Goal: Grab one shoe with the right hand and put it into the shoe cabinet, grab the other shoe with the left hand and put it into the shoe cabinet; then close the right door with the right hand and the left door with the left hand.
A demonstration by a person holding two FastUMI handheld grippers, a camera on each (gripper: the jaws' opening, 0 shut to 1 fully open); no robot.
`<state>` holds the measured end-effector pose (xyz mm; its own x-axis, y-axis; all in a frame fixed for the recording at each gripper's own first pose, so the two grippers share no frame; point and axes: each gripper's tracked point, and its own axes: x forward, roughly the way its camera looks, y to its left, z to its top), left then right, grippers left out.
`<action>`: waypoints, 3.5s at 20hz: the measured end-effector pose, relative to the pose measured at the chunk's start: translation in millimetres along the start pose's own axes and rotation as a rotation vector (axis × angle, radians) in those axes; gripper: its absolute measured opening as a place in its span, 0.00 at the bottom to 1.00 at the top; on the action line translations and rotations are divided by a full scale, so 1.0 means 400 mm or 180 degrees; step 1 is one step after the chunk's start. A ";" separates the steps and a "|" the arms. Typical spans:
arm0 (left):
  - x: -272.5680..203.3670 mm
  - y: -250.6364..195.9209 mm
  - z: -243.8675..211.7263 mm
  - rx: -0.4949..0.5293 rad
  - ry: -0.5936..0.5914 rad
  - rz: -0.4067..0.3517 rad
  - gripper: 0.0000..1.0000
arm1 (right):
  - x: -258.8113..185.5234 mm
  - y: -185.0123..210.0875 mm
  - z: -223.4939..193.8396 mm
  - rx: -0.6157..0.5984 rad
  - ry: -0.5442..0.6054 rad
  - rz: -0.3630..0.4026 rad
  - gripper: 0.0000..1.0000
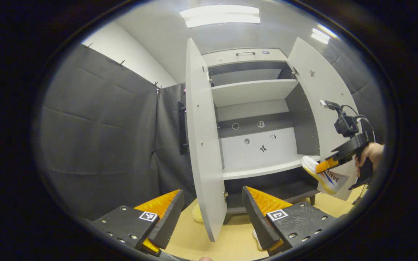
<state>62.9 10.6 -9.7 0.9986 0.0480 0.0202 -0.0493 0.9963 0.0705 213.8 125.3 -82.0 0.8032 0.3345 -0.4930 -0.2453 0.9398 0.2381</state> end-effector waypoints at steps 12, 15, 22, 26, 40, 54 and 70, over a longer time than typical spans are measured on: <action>0.008 0.048 -0.020 0.0050 0.0084 0.0277 0.93 | 0.153 0.016 0.277 -0.0034 -0.0440 0.0016 0.01; 0.005 0.071 -0.022 0.0091 0.0108 0.0396 0.93 | 0.217 0.023 0.333 -0.0024 -0.0510 0.0001 0.01; -0.001 0.109 -0.038 0.0172 0.0200 0.0620 0.93 | 0.370 0.016 0.411 -0.0128 -0.0504 -0.0143 0.01; -0.016 0.123 -0.046 0.0219 0.0248 0.0712 0.93 | 0.449 0.015 0.380 -0.0181 -0.0322 -0.0225 0.01; -0.040 0.104 -0.065 0.0164 0.0310 0.0613 0.93 | 0.440 0.050 0.382 -0.0323 -0.0466 -0.0234 0.77; 0.033 -0.129 -0.043 -0.0071 0.0181 -0.0433 1.00 | -0.050 0.052 0.346 -0.0525 -0.1328 -0.0080 0.97; 0.182 -0.369 -0.500 -0.0418 0.1714 -0.1155 1.00 | -0.338 -0.142 -0.020 -0.0445 -0.0971 -0.0436 0.99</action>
<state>146.4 -118.8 -218.2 0.8220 -0.2975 -0.4857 0.2604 0.9547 -0.1442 114.8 27.4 -35.7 0.9536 0.1882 -0.2351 -0.1790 0.9820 0.0599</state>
